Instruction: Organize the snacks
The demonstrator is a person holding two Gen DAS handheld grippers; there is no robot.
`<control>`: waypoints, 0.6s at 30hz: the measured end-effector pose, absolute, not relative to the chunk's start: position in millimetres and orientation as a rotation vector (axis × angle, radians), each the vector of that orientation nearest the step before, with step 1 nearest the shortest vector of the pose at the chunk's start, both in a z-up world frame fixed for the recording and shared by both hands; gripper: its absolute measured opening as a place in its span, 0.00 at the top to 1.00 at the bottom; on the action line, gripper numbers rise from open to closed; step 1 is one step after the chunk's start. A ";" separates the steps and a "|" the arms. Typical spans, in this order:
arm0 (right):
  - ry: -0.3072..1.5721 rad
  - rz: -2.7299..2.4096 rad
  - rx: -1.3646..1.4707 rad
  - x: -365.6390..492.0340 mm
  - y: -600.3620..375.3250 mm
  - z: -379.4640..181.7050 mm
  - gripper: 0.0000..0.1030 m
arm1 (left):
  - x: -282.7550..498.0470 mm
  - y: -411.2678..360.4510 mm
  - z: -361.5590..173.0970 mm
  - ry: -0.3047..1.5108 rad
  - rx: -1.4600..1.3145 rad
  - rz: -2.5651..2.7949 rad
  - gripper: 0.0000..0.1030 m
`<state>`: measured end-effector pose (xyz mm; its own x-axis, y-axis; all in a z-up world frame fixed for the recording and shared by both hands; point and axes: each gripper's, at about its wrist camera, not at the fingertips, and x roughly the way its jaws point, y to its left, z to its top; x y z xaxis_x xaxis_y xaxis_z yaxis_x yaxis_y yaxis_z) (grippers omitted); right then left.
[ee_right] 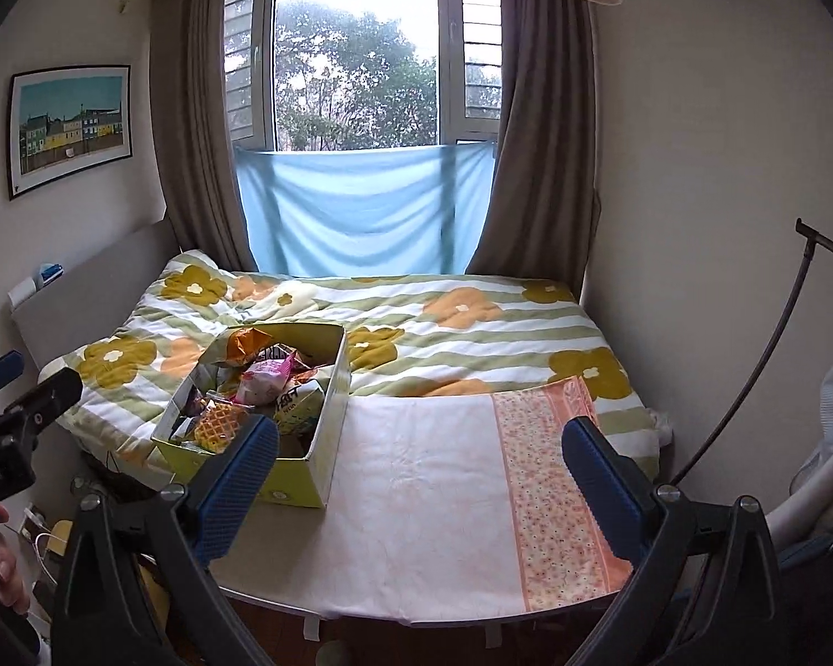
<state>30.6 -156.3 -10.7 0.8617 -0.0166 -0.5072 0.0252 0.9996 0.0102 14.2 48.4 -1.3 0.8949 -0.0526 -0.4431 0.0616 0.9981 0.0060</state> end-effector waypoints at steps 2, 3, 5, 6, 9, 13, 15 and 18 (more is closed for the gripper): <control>0.525 -0.022 0.018 26.5 -158.1 -10.9 0.01 | 11.9 46.2 -0.3 0.455 0.022 -0.065 0.00; 0.522 -0.025 0.016 27.1 -157.1 -10.9 0.01 | 12.1 45.9 -0.2 0.454 0.022 -0.068 0.00; 0.514 -0.028 0.013 24.6 -156.8 -10.6 0.01 | 12.4 45.0 0.3 0.453 0.023 -0.071 0.00; 0.512 -0.028 0.012 24.1 -156.7 -10.1 0.01 | 12.5 44.6 0.7 0.453 0.024 -0.072 0.00; 0.503 -0.028 0.017 23.5 -157.3 -8.5 0.01 | 11.7 43.9 1.5 0.447 0.023 -0.072 0.00; 0.502 -0.028 0.015 21.9 -156.9 -9.9 0.01 | 11.1 44.0 2.4 0.444 0.024 -0.071 0.00; 0.504 -0.028 0.017 21.4 -156.5 -10.1 0.01 | 10.1 44.1 2.1 0.445 0.025 -0.064 0.00; 0.504 -0.025 0.018 21.3 -156.2 -10.1 0.01 | 9.3 44.0 1.8 0.445 0.025 -0.062 0.00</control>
